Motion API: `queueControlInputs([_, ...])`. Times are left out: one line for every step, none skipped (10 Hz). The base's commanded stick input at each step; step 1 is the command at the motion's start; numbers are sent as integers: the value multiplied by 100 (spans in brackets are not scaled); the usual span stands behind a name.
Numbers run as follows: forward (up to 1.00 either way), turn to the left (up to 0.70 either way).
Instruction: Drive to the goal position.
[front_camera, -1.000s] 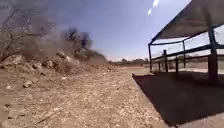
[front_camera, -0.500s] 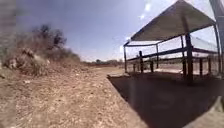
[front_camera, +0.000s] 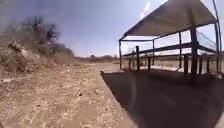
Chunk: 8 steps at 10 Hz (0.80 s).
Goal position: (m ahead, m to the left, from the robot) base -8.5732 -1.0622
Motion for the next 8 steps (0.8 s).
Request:
queueControlInputs([70, 0])
queueControlInputs([70, 0])
queueControlInputs([70, 0])
queueControlInputs([70, 0])
queueControlInputs([70, 0])
queueControlInputs([70, 0])
queueControlInputs([70, 0])
queueControlInputs([70, 0])
